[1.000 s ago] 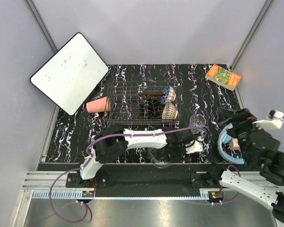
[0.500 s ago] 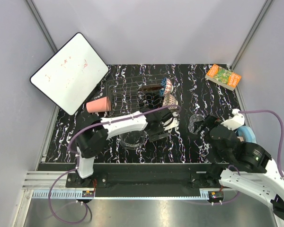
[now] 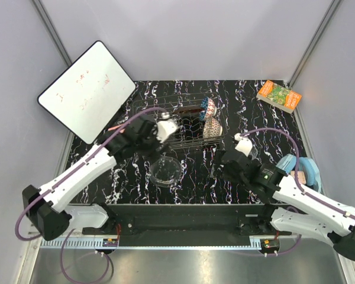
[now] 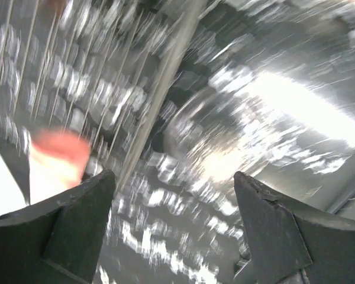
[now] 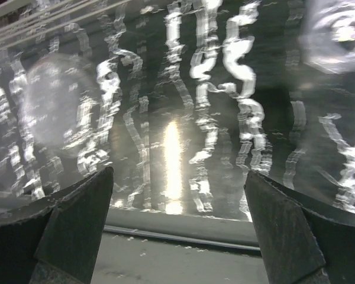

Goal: Load the mixed dishes into the dish rack

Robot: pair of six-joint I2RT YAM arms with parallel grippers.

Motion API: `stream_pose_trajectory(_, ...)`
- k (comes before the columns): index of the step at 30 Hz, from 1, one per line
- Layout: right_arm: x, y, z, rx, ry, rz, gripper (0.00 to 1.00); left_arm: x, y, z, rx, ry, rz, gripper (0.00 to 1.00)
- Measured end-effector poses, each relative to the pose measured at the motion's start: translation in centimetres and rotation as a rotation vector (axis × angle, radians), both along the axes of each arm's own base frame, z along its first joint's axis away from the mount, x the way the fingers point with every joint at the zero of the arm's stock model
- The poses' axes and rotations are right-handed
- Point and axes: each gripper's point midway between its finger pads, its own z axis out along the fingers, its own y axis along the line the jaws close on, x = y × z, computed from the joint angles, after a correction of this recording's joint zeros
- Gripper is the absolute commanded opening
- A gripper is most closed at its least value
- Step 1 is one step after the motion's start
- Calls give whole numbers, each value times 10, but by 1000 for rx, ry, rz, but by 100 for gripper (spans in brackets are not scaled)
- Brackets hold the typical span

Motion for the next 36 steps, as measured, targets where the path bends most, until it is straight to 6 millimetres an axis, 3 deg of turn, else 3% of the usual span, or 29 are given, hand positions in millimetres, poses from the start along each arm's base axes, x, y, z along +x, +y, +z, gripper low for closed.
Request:
stream_pose_trajectory(2, 0, 14, -2, 42, 6, 41, 92, 9, 44, -22, 29, 30, 117, 86)
stream_pose_trajectory(4, 0, 30, -5, 87, 14, 88, 90, 6, 70, -51, 74, 77, 171, 86)
stream_pose_trajectory(8, 7, 66, -19, 120, 40, 185, 89, -17, 102, -121, 179, 219, 197, 85)
stream_pose_trajectory(11, 12, 87, -40, 105, 76, 245, 90, -29, 110, -150, 223, 305, 189, 85)
stream_pose_trajectory(16, 17, 108, -61, 89, 112, 310, 90, -15, 98, -164, 195, 292, 151, 84)
stream_pose_trajectory(24, 26, 132, -65, 149, 88, 350, 90, -3, 83, -193, 182, 334, 70, 83)
stream_pose_trajectory(36, 28, 140, -90, 163, 142, 371, 87, 5, 72, -196, 126, 374, -14, 83)
